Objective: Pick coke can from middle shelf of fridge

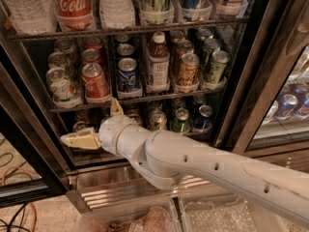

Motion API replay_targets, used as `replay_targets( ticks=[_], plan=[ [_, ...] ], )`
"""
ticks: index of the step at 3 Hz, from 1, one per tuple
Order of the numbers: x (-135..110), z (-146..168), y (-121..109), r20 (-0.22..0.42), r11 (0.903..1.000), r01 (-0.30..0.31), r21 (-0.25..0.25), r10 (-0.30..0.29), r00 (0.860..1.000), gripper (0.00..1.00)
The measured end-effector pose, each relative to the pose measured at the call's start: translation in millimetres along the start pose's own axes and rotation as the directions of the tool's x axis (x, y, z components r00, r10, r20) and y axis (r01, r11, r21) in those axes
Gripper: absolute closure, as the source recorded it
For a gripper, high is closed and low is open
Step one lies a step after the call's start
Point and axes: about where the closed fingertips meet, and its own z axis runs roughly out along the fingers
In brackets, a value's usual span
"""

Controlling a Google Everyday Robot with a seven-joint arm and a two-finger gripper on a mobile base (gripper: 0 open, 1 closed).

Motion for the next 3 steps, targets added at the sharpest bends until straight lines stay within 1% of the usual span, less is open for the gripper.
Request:
replay_targets(
  ticks=[1, 2, 3],
  plan=[
    [-8, 7, -6, 0.014, 0.9997, 0.024, 0.008, -0.024, 1.0, 0.0],
    [-11, 17, -12, 0.026, 0.9992, 0.04, 0.006, -0.04, 0.999, 0.0],
    [-6, 27, -18, 0.031, 0.9991, 0.042, 0.003, -0.042, 0.999, 0.0]
  ],
)
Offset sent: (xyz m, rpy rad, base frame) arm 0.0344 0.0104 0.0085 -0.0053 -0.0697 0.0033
